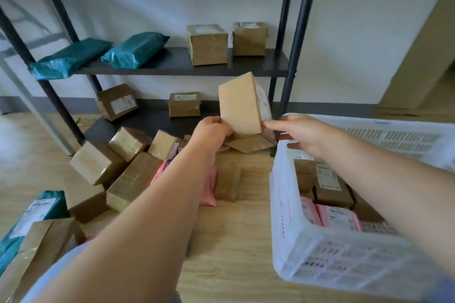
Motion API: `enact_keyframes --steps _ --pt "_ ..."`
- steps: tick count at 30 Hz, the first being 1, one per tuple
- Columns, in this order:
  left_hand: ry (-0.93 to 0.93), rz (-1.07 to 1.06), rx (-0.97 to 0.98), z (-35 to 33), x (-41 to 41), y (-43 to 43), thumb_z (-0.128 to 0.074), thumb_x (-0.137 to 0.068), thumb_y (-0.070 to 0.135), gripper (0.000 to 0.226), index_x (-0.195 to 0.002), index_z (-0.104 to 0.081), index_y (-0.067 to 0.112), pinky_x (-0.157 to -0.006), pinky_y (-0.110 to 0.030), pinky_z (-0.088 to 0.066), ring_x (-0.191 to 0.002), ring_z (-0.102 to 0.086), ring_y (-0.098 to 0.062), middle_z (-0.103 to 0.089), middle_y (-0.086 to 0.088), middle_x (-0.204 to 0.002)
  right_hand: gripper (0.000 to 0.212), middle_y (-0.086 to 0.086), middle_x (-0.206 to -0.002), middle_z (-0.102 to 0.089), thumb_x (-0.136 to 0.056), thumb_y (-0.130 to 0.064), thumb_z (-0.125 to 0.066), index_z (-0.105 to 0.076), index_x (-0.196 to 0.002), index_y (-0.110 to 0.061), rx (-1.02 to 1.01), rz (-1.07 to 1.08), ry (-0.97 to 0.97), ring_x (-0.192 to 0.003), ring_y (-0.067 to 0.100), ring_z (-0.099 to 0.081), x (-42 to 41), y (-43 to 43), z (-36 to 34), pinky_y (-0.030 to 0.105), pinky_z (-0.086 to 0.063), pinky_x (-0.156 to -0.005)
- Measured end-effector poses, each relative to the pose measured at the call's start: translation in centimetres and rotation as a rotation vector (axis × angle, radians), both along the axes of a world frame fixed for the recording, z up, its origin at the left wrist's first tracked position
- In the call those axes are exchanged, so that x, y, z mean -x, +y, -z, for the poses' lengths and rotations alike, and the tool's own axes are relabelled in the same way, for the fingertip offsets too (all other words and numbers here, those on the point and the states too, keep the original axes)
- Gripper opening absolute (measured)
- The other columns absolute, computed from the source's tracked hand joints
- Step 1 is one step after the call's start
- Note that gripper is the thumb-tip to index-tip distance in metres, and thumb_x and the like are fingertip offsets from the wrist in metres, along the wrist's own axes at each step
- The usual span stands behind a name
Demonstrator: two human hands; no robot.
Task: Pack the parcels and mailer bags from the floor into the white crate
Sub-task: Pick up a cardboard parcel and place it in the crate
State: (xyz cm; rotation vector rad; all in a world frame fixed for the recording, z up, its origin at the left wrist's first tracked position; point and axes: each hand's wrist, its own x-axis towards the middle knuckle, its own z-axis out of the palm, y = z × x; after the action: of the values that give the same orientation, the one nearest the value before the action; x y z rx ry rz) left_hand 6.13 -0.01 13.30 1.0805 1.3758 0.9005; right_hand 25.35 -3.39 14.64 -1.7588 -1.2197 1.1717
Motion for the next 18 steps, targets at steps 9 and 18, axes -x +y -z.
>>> enact_keyframes --steps 9,18 --pt "0.074 -0.004 -0.078 -1.9 -0.8 -2.8 -0.065 -0.088 0.004 0.025 -0.109 -0.058 0.016 -0.081 -0.034 -0.059 -0.097 -0.065 -0.022 -0.060 -0.006 -0.108 0.041 0.008 -0.106 -0.072 -0.078 -0.012 -0.078 -0.060 -0.114 -0.015 -0.068 0.014 0.188 -0.101 0.025 -0.069 -3.1 -0.5 -0.9 0.045 -0.054 -0.093" --pt "0.076 -0.005 0.008 -1.9 -1.9 -3.5 -0.065 -0.086 0.047 0.038 -0.110 -0.054 0.020 -0.094 -0.040 -0.052 -0.103 -0.060 -0.019 -0.062 -0.001 -0.106 0.037 0.006 -0.105 -0.069 -0.085 -0.003 -0.068 -0.054 -0.116 -0.019 -0.102 0.010 0.159 -0.095 0.021 -0.069 -3.2 -1.7 -0.9 0.038 -0.059 -0.085"
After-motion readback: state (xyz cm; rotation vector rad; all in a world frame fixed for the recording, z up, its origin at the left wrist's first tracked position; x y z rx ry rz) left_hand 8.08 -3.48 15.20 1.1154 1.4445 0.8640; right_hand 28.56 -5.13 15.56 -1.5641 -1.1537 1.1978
